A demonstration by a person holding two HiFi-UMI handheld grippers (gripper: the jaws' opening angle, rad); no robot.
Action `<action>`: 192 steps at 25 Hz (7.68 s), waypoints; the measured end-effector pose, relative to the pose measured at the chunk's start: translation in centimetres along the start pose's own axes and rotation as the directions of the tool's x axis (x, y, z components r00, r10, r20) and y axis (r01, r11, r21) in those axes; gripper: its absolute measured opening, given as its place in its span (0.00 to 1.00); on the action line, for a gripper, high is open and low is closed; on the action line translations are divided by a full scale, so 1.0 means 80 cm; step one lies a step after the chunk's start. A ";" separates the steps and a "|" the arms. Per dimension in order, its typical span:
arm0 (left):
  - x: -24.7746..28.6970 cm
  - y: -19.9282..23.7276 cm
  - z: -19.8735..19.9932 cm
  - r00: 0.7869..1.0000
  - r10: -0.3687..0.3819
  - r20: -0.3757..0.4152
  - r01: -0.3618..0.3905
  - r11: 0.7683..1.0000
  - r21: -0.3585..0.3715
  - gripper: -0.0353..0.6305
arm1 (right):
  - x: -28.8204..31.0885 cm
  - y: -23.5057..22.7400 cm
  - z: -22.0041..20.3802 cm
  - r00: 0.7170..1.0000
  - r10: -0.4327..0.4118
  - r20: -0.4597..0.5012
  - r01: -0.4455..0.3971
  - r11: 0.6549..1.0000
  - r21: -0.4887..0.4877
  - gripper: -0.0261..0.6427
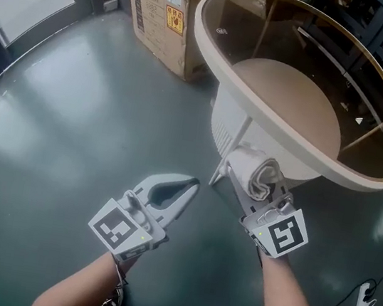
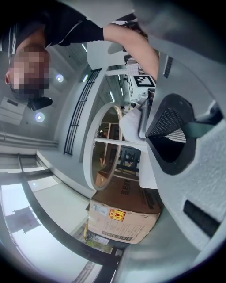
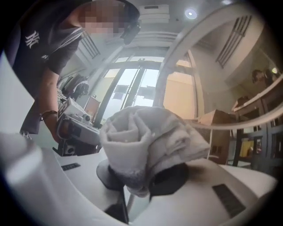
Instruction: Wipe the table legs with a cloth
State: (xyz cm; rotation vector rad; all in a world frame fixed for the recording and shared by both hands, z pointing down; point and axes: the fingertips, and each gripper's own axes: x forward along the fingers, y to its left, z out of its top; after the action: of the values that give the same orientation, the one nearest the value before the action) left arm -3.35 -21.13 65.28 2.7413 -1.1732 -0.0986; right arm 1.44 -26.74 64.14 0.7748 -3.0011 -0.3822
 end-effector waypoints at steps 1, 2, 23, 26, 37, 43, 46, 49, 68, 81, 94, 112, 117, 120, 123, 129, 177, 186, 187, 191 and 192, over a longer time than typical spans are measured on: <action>0.001 0.000 -0.008 1.000 -0.002 -0.007 0.002 1.000 0.000 0.06 | -0.001 0.005 -0.023 1.000 0.001 -0.021 0.000 1.000 0.029 0.15; 0.002 0.000 -0.015 1.000 -0.005 -0.013 0.005 1.000 0.004 0.06 | -0.002 0.010 -0.045 0.999 -0.002 -0.040 0.004 0.998 0.058 0.15; -0.018 -0.002 -0.074 0.992 -0.003 -0.124 -0.004 0.998 -0.060 0.06 | -0.023 0.063 -0.236 0.869 0.116 -0.481 0.127 0.887 0.444 0.16; -0.017 0.011 -0.022 0.997 0.033 -0.071 -0.036 0.999 -0.035 0.06 | -0.012 0.056 -0.064 0.973 0.058 -0.222 0.030 0.926 0.377 0.16; -0.013 0.008 0.059 0.997 0.064 0.052 -0.065 0.998 0.017 0.06 | 0.026 -0.023 0.141 0.977 -0.181 0.117 0.118 0.902 0.415 0.16; -0.021 0.002 0.008 0.998 0.058 -0.005 -0.059 0.998 -0.031 0.06 | 0.015 -0.015 0.076 0.980 -0.192 0.050 0.148 0.876 0.460 0.16; -0.024 0.002 -0.013 0.998 0.054 -0.029 -0.055 0.998 -0.041 0.06 | 0.013 -0.006 0.040 0.982 -0.188 0.025 0.156 0.874 0.461 0.16; -0.023 0.005 -0.033 0.998 0.051 -0.043 -0.053 0.998 -0.045 0.06 | 0.012 0.001 0.007 0.982 -0.186 0.016 0.158 0.877 0.454 0.16; -0.034 0.005 -0.122 0.988 0.016 -0.152 -0.031 0.995 -0.091 0.06 | 0.008 0.019 -0.103 0.977 -0.209 0.038 0.167 0.865 0.472 0.16; -0.036 0.001 -0.143 0.986 0.004 -0.167 -0.023 0.994 -0.108 0.06 | 0.000 0.043 -0.214 0.983 -0.178 -0.036 0.162 0.770 0.618 0.16; -0.034 -0.007 -0.098 0.994 0.014 -0.110 -0.026 0.994 -0.107 0.06 | -0.027 0.024 -0.124 0.994 -0.083 -0.069 0.108 0.782 0.614 0.15; -0.035 -0.004 -0.027 0.999 0.029 -0.026 -0.031 0.997 -0.074 0.06 | 0.006 -0.086 0.130 0.918 -0.151 0.366 -0.012 0.914 0.406 0.15; -0.033 -0.003 -0.036 0.999 0.021 -0.028 -0.023 0.998 -0.065 0.06 | 0.007 -0.082 0.102 0.917 -0.176 0.357 -0.021 0.874 0.485 0.15; -0.027 -0.003 -0.046 0.999 0.012 -0.037 -0.015 0.998 -0.064 0.06 | 0.007 -0.072 0.059 0.937 -0.191 0.293 0.005 0.845 0.535 0.14; -0.019 -0.008 -0.059 0.999 -0.004 -0.051 0.001 0.998 -0.070 0.06 | 0.003 -0.061 0.010 0.955 -0.194 0.223 0.032 0.817 0.575 0.14; -0.010 -0.016 -0.082 0.997 -0.041 -0.072 0.035 0.996 -0.082 0.06 | 0.000 -0.043 -0.098 0.980 -0.178 0.091 0.073 0.742 0.666 0.14; -0.142 -0.293 0.544 0.912 -0.279 -0.301 0.257 0.960 -0.112 0.06 | -0.238 0.059 0.621 0.979 0.054 -0.195 0.076 0.797 0.600 0.15; -0.217 -0.448 0.911 0.962 -0.240 -0.133 0.241 0.970 -0.012 0.06 | -0.314 0.058 0.993 0.994 0.107 -0.017 -0.078 0.818 0.570 0.15; -0.229 -0.464 0.928 0.958 -0.246 -0.150 0.250 0.968 0.015 0.06 | -0.318 0.062 1.019 0.994 0.110 -0.008 -0.087 0.830 0.551 0.15; -0.279 -0.533 0.985 0.938 -0.307 -0.159 0.320 0.945 0.065 0.06 | -0.334 0.089 1.101 0.997 0.081 0.001 -0.072 0.883 0.464 0.15; -0.290 -0.546 0.992 0.933 -0.320 -0.165 0.337 0.938 0.083 0.06 | -0.337 0.094 1.119 0.998 0.069 0.008 -0.066 0.892 0.447 0.15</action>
State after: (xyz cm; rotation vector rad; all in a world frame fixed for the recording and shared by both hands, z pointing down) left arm 2.10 15.93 -20.41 2.9565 -0.6920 0.1343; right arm 14.49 13.20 -19.74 0.6788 -3.1312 0.3313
